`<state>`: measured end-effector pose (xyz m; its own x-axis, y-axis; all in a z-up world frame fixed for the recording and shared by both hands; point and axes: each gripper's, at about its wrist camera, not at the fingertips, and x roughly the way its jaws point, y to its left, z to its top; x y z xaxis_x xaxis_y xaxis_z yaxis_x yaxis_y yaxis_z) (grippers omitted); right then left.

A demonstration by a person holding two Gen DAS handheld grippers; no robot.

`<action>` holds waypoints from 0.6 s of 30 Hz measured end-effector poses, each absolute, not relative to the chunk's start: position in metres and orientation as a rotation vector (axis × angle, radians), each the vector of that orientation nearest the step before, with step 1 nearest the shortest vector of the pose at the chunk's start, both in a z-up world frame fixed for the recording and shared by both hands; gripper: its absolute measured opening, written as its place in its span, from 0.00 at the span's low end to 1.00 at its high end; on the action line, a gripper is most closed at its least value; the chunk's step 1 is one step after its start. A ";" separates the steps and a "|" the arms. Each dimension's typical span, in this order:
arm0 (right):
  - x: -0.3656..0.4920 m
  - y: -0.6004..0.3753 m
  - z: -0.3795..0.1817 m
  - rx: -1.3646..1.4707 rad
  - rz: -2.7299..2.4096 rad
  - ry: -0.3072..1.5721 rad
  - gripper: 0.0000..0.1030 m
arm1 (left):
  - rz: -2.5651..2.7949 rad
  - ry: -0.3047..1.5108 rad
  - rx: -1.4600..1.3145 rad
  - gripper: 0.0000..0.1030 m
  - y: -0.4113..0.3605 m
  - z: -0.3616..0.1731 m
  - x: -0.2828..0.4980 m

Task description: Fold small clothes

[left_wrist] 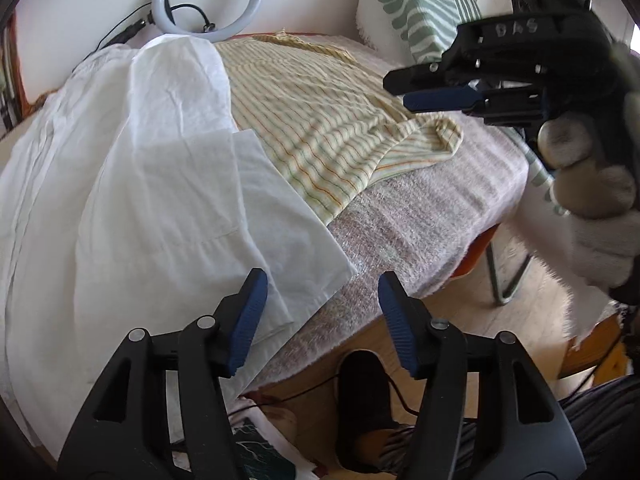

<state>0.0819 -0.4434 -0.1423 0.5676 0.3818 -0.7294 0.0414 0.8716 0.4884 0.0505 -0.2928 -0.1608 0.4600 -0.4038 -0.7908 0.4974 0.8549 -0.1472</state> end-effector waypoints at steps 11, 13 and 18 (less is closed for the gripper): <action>0.086 -0.443 -0.146 0.490 0.230 0.940 0.23 | -0.499 0.895 0.074 0.05 -0.287 -0.165 0.060; 0.089 -0.443 -0.145 0.494 0.234 0.933 0.23 | -0.523 0.914 -0.031 0.02 -0.273 -0.162 0.063; 0.115 -0.435 -0.143 0.488 0.286 0.916 0.23 | -0.523 0.895 -0.191 0.01 -0.238 -0.142 0.057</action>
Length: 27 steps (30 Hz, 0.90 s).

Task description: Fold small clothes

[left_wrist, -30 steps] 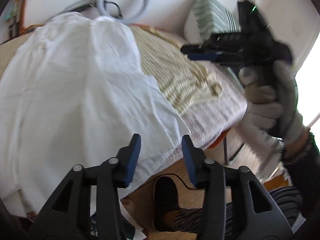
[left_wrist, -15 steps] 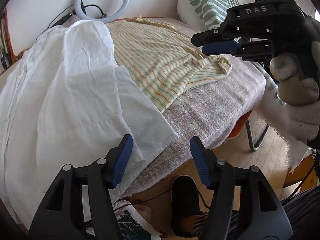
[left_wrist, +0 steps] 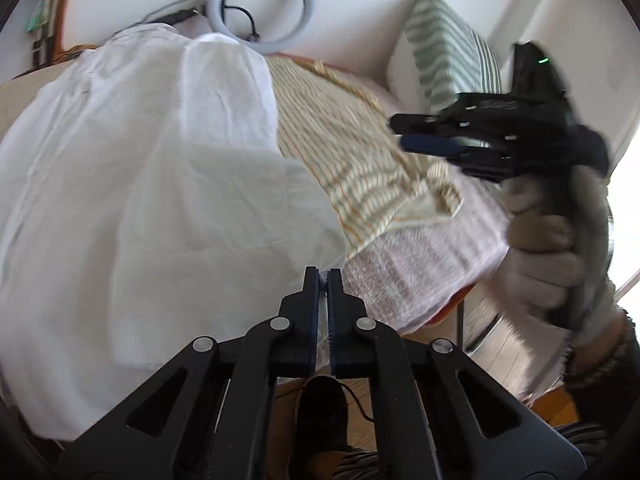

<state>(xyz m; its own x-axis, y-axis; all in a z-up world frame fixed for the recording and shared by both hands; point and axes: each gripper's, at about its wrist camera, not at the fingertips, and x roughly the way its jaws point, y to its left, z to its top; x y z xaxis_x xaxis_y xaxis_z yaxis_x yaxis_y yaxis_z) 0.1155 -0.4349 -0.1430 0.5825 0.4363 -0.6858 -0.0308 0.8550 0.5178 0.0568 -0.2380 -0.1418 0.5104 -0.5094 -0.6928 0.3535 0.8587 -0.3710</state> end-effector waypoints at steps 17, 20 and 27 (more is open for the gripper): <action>0.275 -0.359 -0.191 0.467 0.308 1.042 0.08 | -0.549 0.885 -0.315 0.01 -0.205 -0.136 0.054; 0.276 -0.343 -0.178 0.371 0.272 1.041 0.04 | -0.560 0.896 -0.360 0.01 -0.194 -0.137 0.054; 0.278 -0.275 -0.128 0.019 0.218 0.998 0.03 | -0.555 0.913 -0.487 0.00 -0.154 -0.136 0.045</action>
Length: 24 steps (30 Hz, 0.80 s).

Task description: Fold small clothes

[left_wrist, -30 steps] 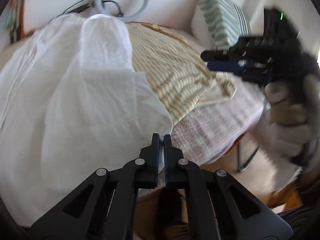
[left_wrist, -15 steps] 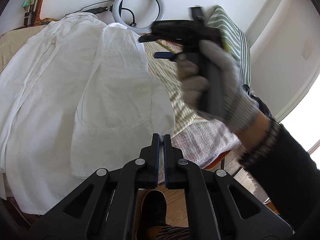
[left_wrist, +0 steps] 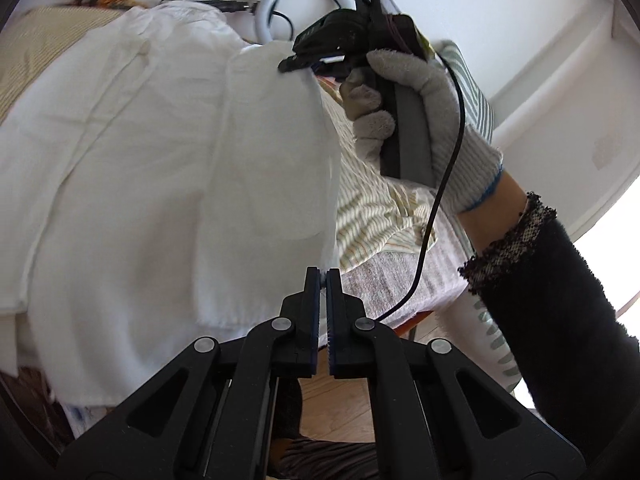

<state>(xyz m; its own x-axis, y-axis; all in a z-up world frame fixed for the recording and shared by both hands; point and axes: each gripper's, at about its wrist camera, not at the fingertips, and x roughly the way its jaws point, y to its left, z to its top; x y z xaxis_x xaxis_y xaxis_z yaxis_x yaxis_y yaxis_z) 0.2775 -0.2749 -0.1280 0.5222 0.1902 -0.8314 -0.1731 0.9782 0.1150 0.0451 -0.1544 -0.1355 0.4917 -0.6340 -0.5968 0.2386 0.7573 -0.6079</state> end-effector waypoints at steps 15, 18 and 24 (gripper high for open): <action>0.295 -0.157 -0.148 -0.192 0.297 1.076 0.03 | -0.464 0.911 -0.579 0.00 -0.083 -0.143 0.031; 0.298 -0.139 -0.159 -0.206 0.320 1.085 0.03 | -0.437 0.917 -0.576 0.00 -0.071 -0.146 0.030; 0.298 -0.132 -0.178 -0.184 0.353 1.093 0.04 | -0.389 0.941 -0.535 0.00 -0.061 -0.152 0.030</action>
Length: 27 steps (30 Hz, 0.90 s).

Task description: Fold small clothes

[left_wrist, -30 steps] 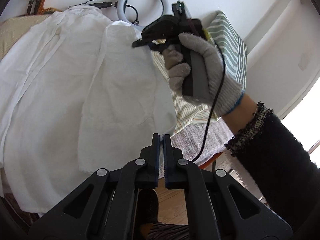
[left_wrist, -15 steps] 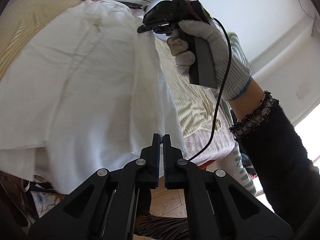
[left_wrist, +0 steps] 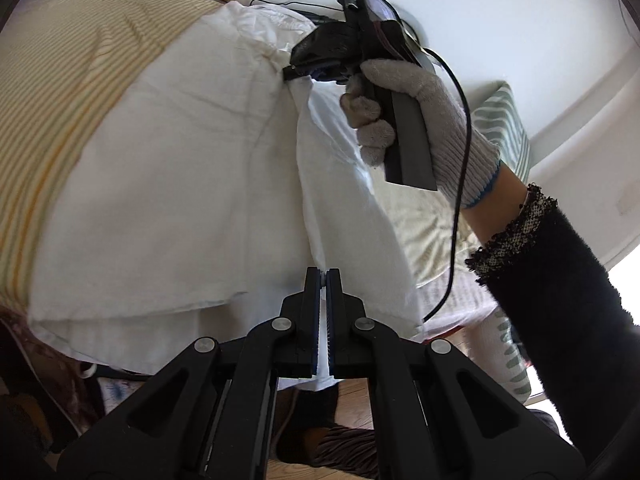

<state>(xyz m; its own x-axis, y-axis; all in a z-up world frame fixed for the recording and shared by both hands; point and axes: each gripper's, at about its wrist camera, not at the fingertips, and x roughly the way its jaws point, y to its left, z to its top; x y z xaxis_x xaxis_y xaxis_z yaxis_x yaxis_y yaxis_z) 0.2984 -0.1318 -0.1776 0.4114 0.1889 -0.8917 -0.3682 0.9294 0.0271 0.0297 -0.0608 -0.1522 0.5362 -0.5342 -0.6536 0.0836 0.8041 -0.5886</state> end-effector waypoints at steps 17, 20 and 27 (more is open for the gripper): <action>0.141 -0.252 -0.131 0.211 0.391 1.149 0.30 | -0.430 0.905 -0.285 0.00 -0.023 -0.100 0.010; 0.109 -0.253 -0.142 0.269 0.431 1.203 0.34 | -0.385 0.911 -0.301 0.00 -0.011 -0.105 0.023; 0.085 -0.233 -0.160 0.221 0.482 1.274 0.18 | -0.242 0.912 -0.365 0.15 0.037 -0.119 0.032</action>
